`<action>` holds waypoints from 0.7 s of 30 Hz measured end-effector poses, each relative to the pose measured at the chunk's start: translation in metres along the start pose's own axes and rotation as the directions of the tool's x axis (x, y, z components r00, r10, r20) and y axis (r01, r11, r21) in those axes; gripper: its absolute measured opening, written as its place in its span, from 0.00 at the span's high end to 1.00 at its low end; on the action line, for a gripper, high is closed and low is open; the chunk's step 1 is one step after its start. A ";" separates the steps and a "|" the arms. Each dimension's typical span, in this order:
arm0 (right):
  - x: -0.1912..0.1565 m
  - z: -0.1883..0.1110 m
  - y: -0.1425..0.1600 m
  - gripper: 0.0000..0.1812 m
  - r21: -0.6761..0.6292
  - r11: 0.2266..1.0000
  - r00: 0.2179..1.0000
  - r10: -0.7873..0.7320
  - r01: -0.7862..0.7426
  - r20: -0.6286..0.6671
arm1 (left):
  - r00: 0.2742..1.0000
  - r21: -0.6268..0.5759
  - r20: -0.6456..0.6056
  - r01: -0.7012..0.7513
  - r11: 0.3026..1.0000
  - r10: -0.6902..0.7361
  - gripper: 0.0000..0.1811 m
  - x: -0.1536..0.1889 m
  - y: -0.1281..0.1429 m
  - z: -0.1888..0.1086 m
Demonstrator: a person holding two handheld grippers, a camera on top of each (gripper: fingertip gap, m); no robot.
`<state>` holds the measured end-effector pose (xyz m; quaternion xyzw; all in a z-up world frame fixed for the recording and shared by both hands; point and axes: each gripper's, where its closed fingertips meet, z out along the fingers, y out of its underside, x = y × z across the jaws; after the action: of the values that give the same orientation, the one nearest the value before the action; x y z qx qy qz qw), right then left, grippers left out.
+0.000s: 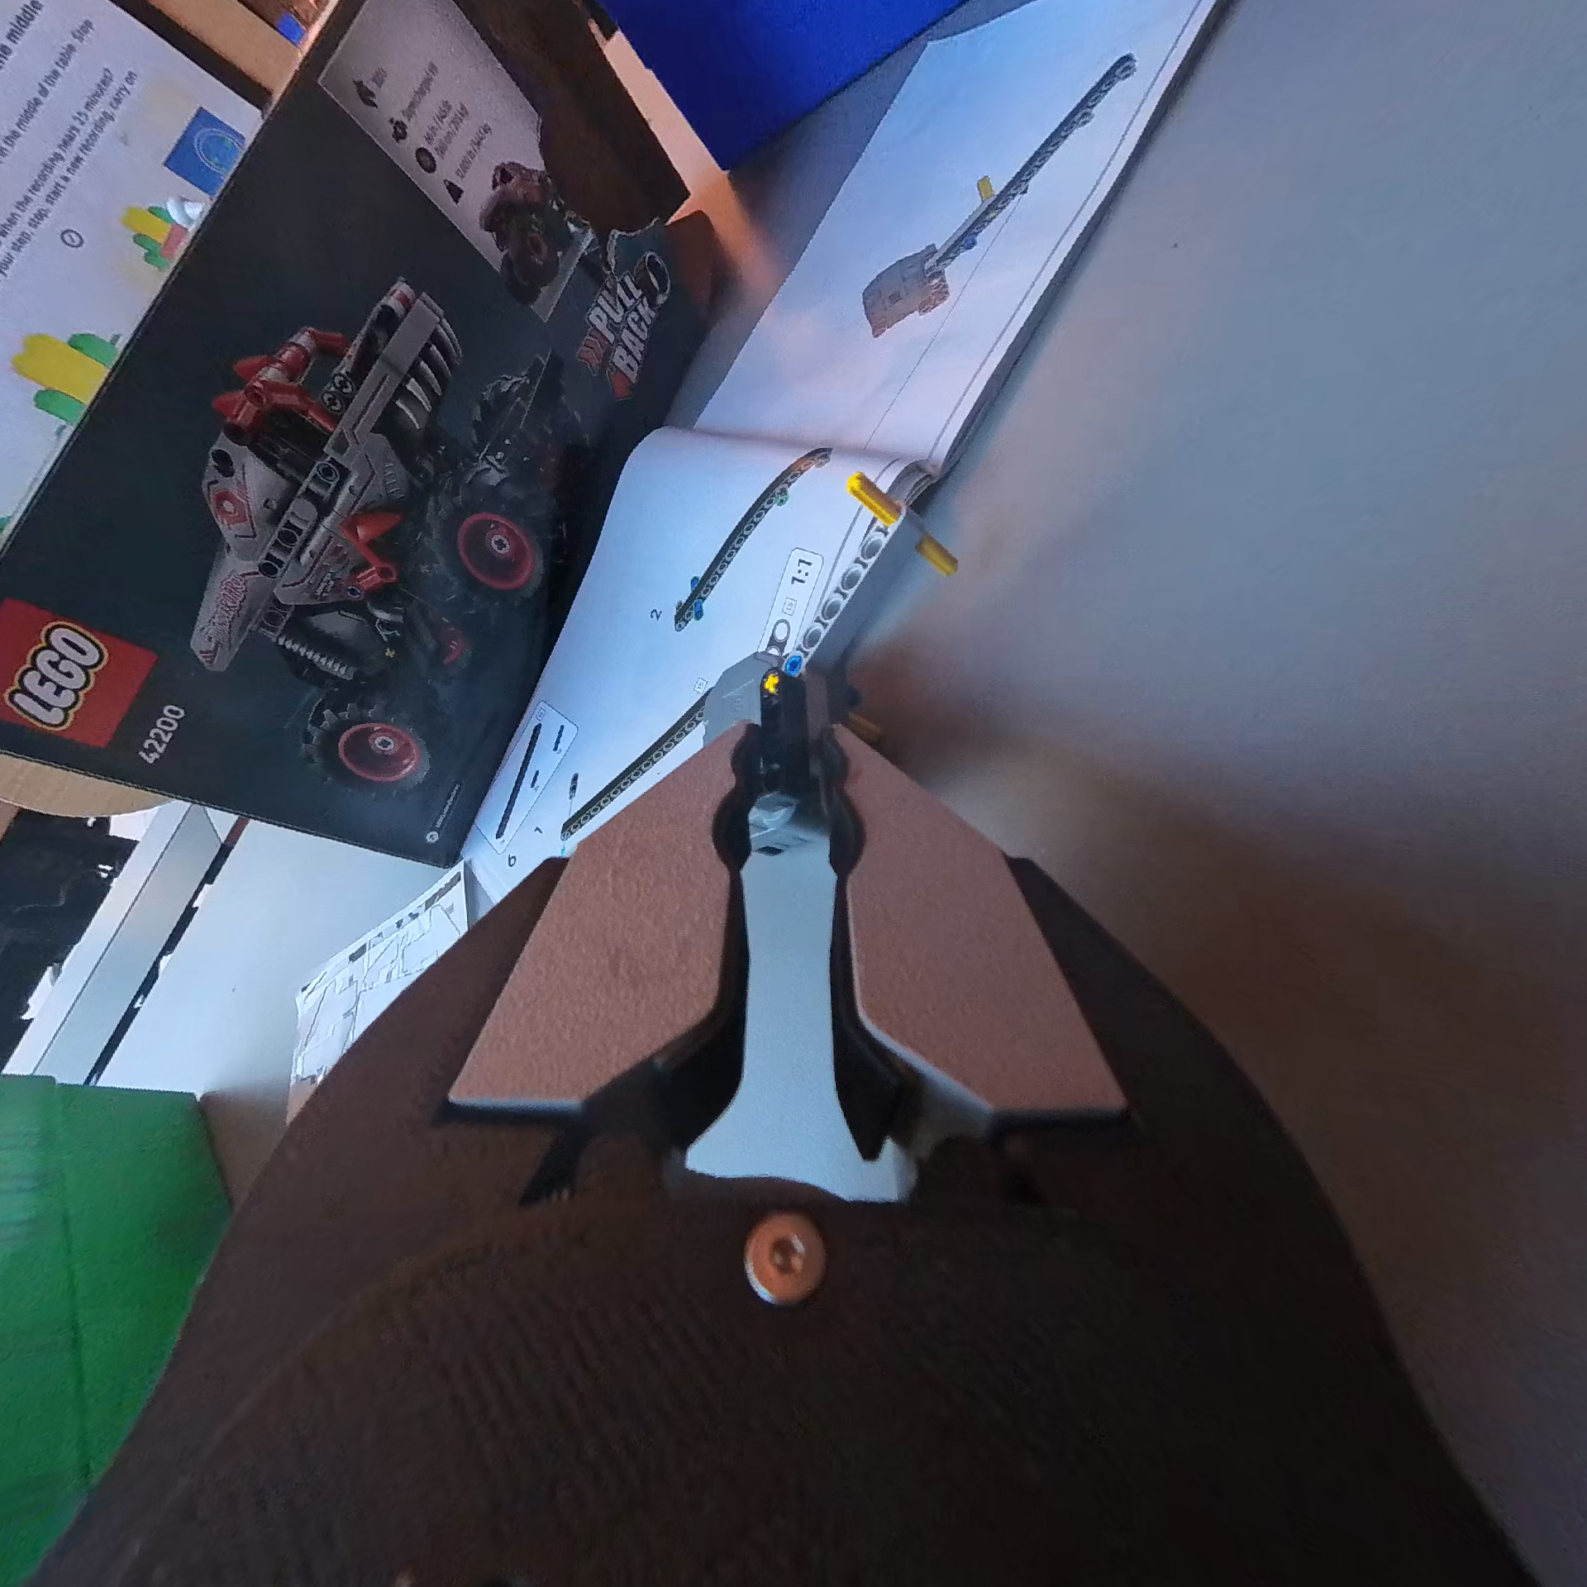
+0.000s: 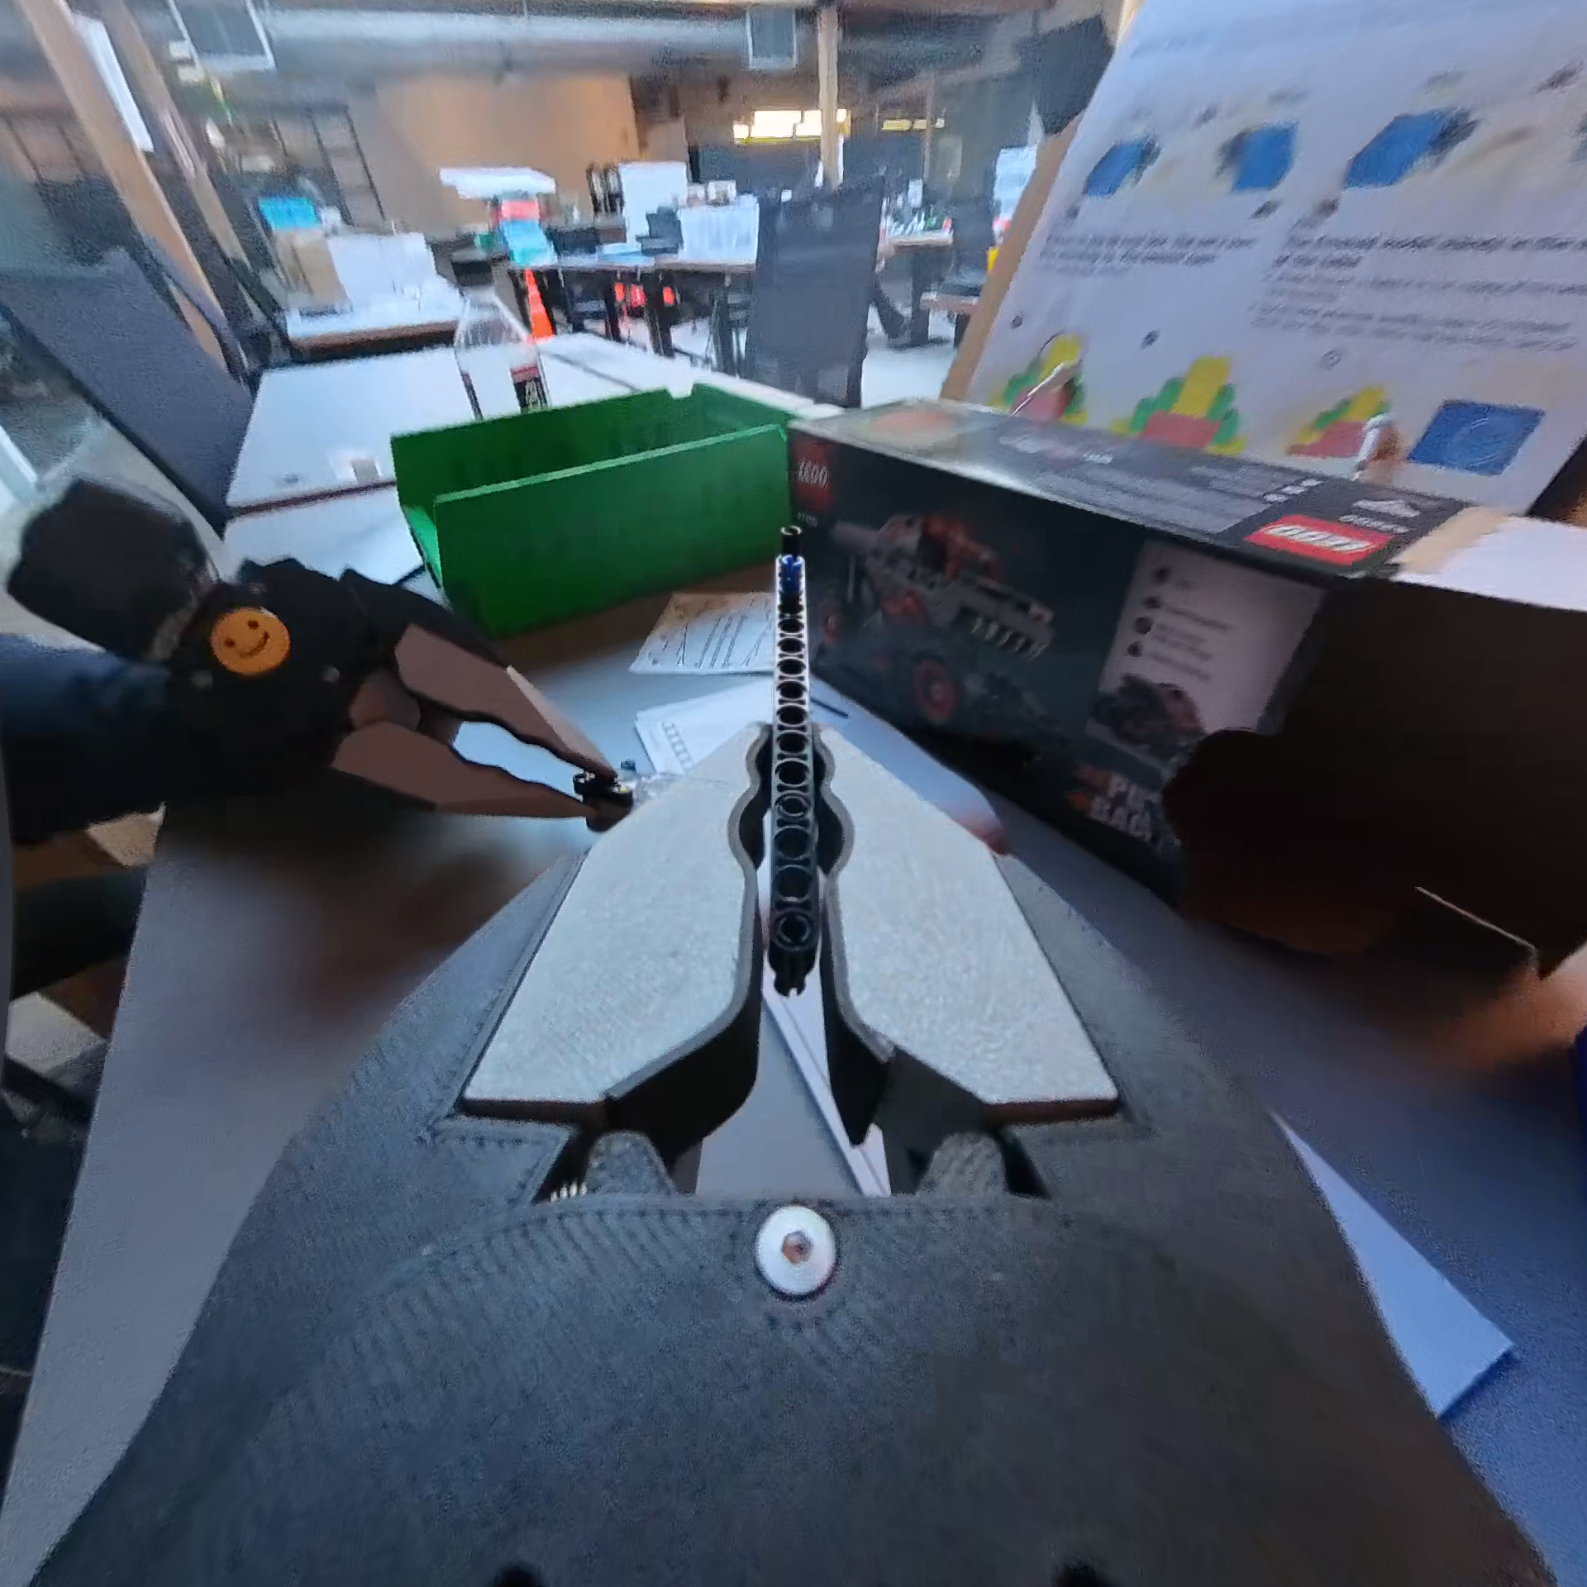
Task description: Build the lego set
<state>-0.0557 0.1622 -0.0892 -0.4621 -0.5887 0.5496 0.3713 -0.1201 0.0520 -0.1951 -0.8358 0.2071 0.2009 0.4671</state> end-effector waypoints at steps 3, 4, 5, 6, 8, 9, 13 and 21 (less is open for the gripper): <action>0.001 -0.005 -0.005 0.98 0.026 0.999 1.000 0.027 -0.028 0.014 | 1.000 0.000 0.001 0.000 1.000 0.000 0.94 0.000 0.000 0.000; 0.001 -0.005 -0.005 0.98 0.024 0.999 0.999 0.028 -0.029 0.016 | 1.000 0.000 0.001 0.000 1.000 0.000 0.94 0.000 0.000 0.000; 0.000 -0.004 -0.003 0.98 0.017 1.000 0.999 0.026 -0.027 0.019 | 1.000 0.000 0.002 -0.001 1.000 0.001 0.94 0.000 0.000 0.000; -0.001 -0.002 -0.001 0.98 0.006 1.000 0.999 0.022 -0.023 0.023 | 1.000 0.000 0.002 -0.001 1.000 0.001 0.94 0.000 0.000 0.000; -0.005 0.002 0.004 0.98 -0.019 1.000 0.999 0.010 -0.010 0.031 | 1.000 0.000 0.002 -0.004 1.000 0.004 0.94 0.000 0.000 0.000; -0.006 0.004 0.007 0.98 -0.032 0.999 0.999 0.002 -0.001 0.032 | 1.000 0.001 0.000 -0.004 1.000 0.004 0.94 0.000 0.000 0.000; -0.008 0.008 0.014 0.98 -0.072 0.997 0.999 -0.033 0.035 0.027 | 1.000 0.008 -0.013 -0.004 1.000 0.004 0.94 0.003 -0.002 -0.001; -0.006 0.006 0.014 0.98 -0.067 0.997 0.999 -0.035 0.036 0.021 | 1.000 0.011 -0.013 -0.006 1.000 0.006 0.94 0.003 -0.002 -0.002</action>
<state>-0.0581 0.1542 -0.1029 -0.4583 -0.6188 0.5273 0.3593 -0.1166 0.0512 -0.1943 -0.8338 0.2137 0.1956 0.4699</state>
